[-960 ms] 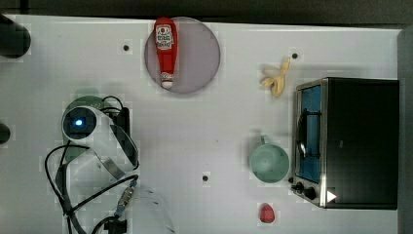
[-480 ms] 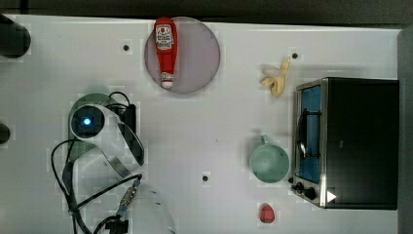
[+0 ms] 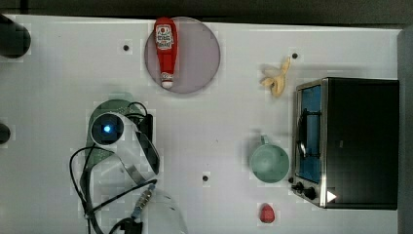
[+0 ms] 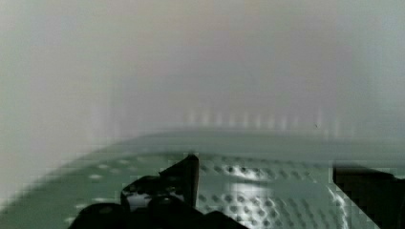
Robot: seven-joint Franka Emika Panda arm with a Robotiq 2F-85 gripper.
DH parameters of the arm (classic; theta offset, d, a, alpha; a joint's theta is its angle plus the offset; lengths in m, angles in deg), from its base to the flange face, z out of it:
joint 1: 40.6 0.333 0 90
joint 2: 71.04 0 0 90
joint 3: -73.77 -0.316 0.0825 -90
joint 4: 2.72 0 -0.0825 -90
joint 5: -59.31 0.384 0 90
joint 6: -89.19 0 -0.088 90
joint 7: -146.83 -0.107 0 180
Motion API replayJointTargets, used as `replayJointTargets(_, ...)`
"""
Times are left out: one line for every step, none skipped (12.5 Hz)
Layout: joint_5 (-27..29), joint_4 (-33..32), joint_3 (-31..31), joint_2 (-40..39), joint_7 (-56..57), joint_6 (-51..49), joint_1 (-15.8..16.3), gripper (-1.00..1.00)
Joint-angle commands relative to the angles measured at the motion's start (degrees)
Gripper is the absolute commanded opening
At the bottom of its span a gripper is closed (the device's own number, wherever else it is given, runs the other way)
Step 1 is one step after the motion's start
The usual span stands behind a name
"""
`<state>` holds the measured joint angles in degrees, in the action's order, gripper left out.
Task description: Drag strainer left to right.
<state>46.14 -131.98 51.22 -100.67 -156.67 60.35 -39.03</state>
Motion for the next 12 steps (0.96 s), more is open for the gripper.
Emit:
replayJointTargets(-0.06, -2.77, 2.52, 4.26, 5.18, -0.03, -4.05, 1.0)
replayJointTargets(-0.05, -3.33, 3.0, 4.79, 6.63, 0.04, -4.84, 1.0)
replayJointTargets(-0.05, -3.92, 3.56, 5.16, 7.65, 0.06, -5.63, 1.0)
replayJointTargets(-0.05, -4.22, 4.14, 5.34, 8.92, 0.08, -6.39, 1.0)
replayJointTargets(-0.06, -4.43, 4.79, 5.45, 9.86, 0.1, -7.06, 1.0)
replayJointTargets(-0.05, -4.63, 5.46, 5.57, 10.76, 0.15, -7.76, 1.0)
replayJointTargets(-0.06, -4.81, 6.14, 5.67, 12.13, 0.14, -8.43, 1.0)
replayJointTargets(-0.06, -5.0, 6.84, 5.78, 13.92, 0.13, -9.13, 1.0)
replayJointTargets(-0.05, -5.15, 7.65, 5.9, 15.78, 0.2, -9.77, 1.0)
replayJointTargets(-0.06, -5.32, 8.46, 6.05, 17.37, 0.52, -10.42, 1.0)
replayJointTargets(-0.05, -5.48, 9.35, 6.23, 18.16, 0.68, -11.01, 1.0)
replayJointTargets(-0.06, -5.56, 10.2, 6.33, 18.79, 0.7, -11.56, 1.0)
